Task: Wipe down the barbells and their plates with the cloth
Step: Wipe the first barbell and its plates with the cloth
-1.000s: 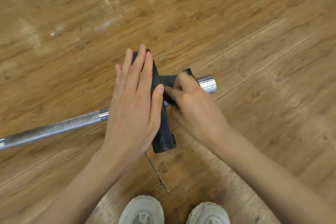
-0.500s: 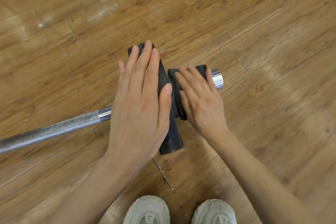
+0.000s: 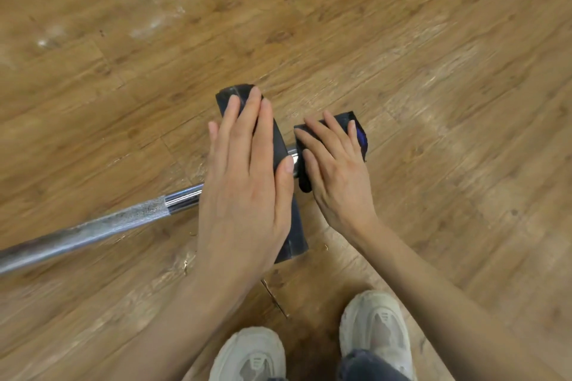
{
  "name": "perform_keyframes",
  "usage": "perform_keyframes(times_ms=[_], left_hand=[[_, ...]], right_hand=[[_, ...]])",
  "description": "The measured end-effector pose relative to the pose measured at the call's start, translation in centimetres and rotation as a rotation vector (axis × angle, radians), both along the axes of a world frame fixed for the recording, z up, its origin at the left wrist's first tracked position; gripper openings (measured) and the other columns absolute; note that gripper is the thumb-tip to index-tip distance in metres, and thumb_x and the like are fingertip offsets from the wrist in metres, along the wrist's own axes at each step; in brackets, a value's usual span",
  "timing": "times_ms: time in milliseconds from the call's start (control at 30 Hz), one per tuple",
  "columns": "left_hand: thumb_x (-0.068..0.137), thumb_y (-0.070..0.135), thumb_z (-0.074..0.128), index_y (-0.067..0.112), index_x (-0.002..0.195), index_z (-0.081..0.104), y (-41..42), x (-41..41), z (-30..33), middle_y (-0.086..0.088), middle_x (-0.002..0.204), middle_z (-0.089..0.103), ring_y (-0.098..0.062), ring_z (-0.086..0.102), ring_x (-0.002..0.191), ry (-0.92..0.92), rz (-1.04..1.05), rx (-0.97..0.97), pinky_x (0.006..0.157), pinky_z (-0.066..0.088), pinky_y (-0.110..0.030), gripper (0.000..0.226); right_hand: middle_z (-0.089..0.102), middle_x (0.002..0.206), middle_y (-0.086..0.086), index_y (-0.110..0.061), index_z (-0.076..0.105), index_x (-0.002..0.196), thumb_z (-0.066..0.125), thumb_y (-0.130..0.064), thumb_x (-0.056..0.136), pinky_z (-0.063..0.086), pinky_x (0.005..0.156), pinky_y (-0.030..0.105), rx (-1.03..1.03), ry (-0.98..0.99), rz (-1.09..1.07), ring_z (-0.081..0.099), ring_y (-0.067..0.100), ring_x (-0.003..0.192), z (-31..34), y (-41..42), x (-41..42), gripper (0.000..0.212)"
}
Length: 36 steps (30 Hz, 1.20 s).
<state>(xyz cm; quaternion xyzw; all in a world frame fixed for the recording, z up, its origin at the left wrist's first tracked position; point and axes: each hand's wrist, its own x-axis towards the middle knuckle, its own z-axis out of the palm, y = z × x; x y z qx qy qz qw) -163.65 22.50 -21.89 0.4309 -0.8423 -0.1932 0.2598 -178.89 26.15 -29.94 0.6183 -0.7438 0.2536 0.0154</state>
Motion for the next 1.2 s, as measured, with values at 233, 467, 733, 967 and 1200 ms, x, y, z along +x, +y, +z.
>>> perform_keyframes(times_ms=[233, 467, 733, 967, 1200], left_hand=[[0.106, 0.023, 0.03, -0.003, 0.153, 0.032, 0.1, -0.7, -0.3, -0.016, 0.162, 0.03, -0.028, 0.018, 0.153, 0.01, 0.076, -0.027, 0.126, -0.002, -0.034, 0.054], [0.108, 0.025, 0.026, 0.002, 0.157, 0.025, 0.5, -0.6, 0.0, -0.009, 0.166, 0.019, -0.024, 0.007, 0.155, -0.058, 0.074, -0.063, 0.125, -0.006, -0.03, 0.054], [0.108, 0.025, 0.025, 0.001, 0.154, 0.033, -0.1, -1.2, -0.1, -0.009, 0.163, 0.029, -0.022, 0.018, 0.154, -0.056, 0.11, -0.044, 0.126, -0.001, -0.03, 0.052], [0.109, 0.023, 0.026, 0.003, 0.152, 0.038, -3.1, -1.9, 0.4, -0.007, 0.16, 0.036, -0.016, 0.023, 0.151, -0.026, 0.18, 0.041, 0.123, -0.003, -0.02, 0.049], [0.109, 0.026, 0.025, 0.007, 0.153, 0.039, -7.0, -1.9, 1.3, -0.004, 0.159, 0.037, -0.012, 0.024, 0.15, -0.096, 0.18, 0.148, 0.124, -0.001, -0.022, 0.05]], right_hand=[[0.062, 0.137, 0.007, -0.011, 0.062, 0.135, 0.029, -0.033, 0.109, 0.015, 0.124, 0.045, -0.042, 0.081, -0.008, 0.044, 0.032, 0.14, -1.1, -0.9, 1.1, 0.047], [0.059, 0.139, 0.015, -0.002, 0.064, 0.128, 0.028, -0.032, 0.11, 0.007, 0.125, 0.043, -0.108, 0.211, 0.036, 0.041, 0.033, 0.14, -1.6, -0.4, -3.6, 0.05], [0.059, 0.141, 0.009, -0.009, 0.059, 0.138, 0.03, -0.029, 0.111, 0.014, 0.124, 0.042, -0.146, 0.209, 0.209, 0.048, 0.029, 0.137, -2.5, -0.9, -2.7, 0.044], [0.054, 0.148, 0.006, -0.01, 0.055, 0.143, 0.024, -0.03, 0.111, 0.002, 0.125, 0.043, -0.101, 0.118, 0.096, 0.039, 0.03, 0.144, -2.3, -2.7, -0.4, 0.049], [0.045, 0.155, 0.005, -0.01, 0.049, 0.148, 0.023, -0.03, 0.111, -0.001, 0.125, 0.041, -0.094, 0.128, 0.024, 0.033, 0.031, 0.148, -2.2, -3.7, -3.5, 0.05]])
